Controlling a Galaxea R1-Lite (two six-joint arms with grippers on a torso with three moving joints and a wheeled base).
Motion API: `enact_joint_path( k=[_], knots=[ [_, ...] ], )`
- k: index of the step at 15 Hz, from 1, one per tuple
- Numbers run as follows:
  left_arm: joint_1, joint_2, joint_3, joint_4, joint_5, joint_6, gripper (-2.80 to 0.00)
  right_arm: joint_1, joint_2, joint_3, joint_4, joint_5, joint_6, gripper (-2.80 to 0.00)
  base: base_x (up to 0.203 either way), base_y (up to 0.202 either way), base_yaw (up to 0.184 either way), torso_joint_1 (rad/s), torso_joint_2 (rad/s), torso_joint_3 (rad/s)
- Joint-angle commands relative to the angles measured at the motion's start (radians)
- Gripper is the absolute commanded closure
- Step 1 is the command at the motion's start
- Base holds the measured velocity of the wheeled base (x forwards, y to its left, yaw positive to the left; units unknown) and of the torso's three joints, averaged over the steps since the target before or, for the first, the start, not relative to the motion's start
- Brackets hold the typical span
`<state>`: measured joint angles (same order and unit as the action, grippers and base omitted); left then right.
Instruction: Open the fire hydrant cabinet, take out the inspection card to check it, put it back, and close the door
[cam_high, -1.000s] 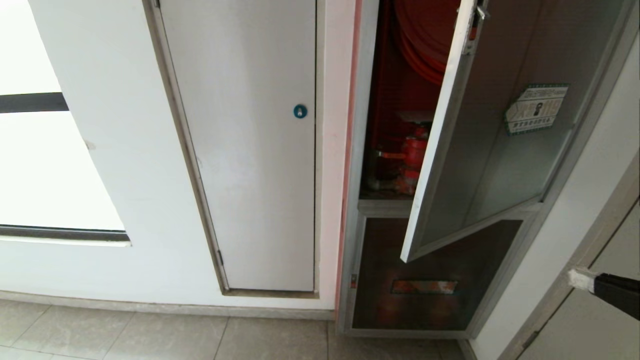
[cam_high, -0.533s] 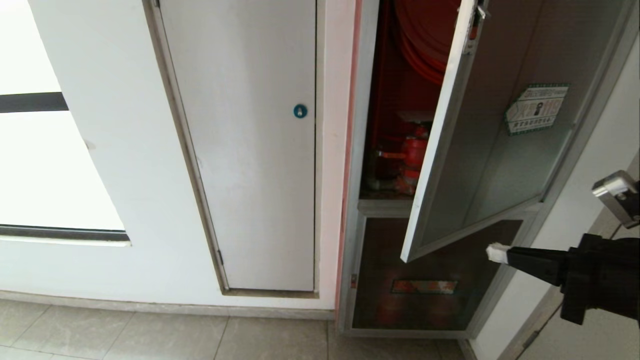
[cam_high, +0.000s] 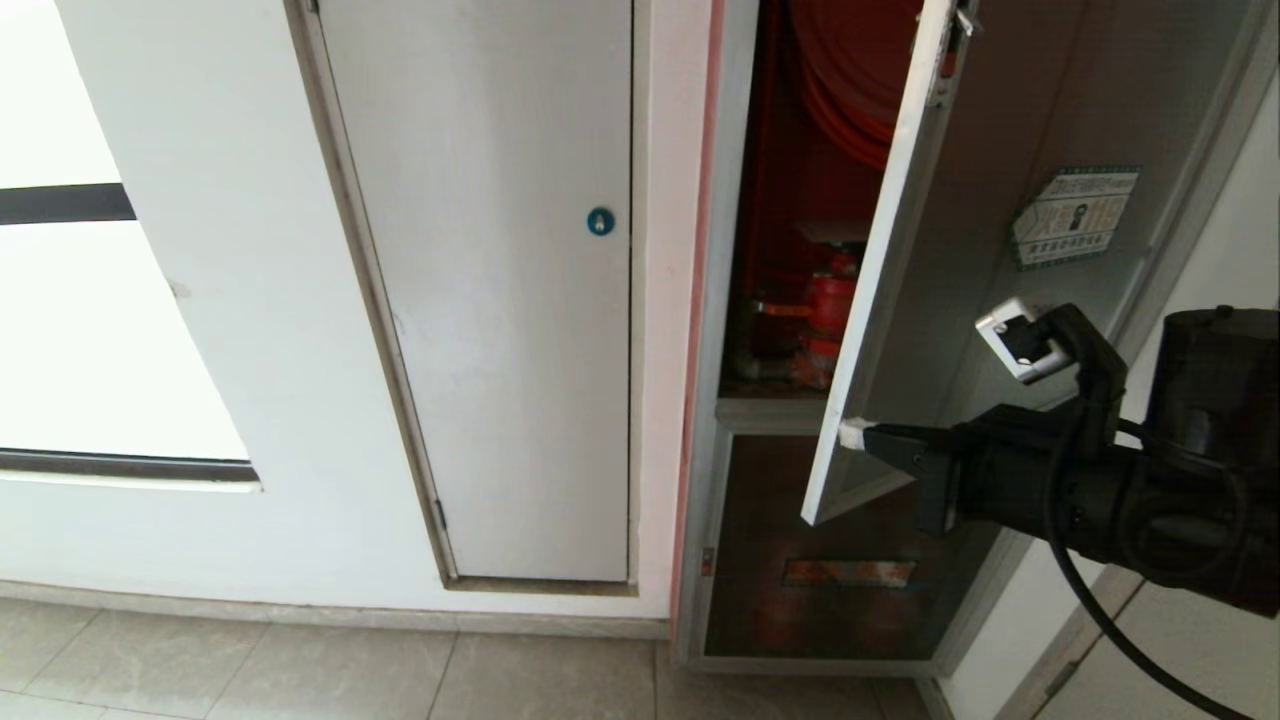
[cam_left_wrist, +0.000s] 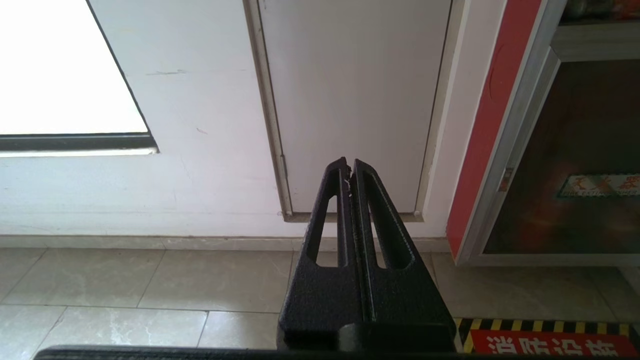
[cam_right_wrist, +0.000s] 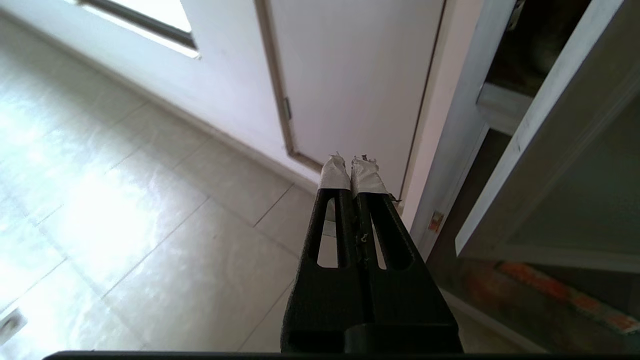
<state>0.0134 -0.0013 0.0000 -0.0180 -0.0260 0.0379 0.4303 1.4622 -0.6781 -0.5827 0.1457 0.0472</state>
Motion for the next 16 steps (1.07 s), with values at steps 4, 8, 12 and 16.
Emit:
enact_joint_path(
  k=[4,8,12,16],
  knots=[
    [0.000,0.001,0.007,0.000,0.000,0.000,0.00,0.105,0.202,-0.051,-0.272,-0.283,0.005,0.00,0.000,0.000,0.000,0.000,0.00,0.000],
    [0.000,0.001,0.006,0.000,0.000,0.000,0.00,0.162,0.327,-0.152,-0.473,-0.460,-0.039,0.00,0.000,0.000,0.000,0.000,0.00,0.000],
    [0.000,0.001,0.006,0.000,0.000,0.000,0.00,0.166,0.450,-0.305,-0.636,-0.602,-0.190,0.00,0.000,0.000,0.000,0.000,0.00,0.000],
    [0.000,0.001,0.006,0.000,0.000,0.000,0.00,0.165,0.566,-0.462,-0.773,-0.720,-0.285,0.00,0.000,0.000,0.000,0.000,0.00,0.000]
  ],
)
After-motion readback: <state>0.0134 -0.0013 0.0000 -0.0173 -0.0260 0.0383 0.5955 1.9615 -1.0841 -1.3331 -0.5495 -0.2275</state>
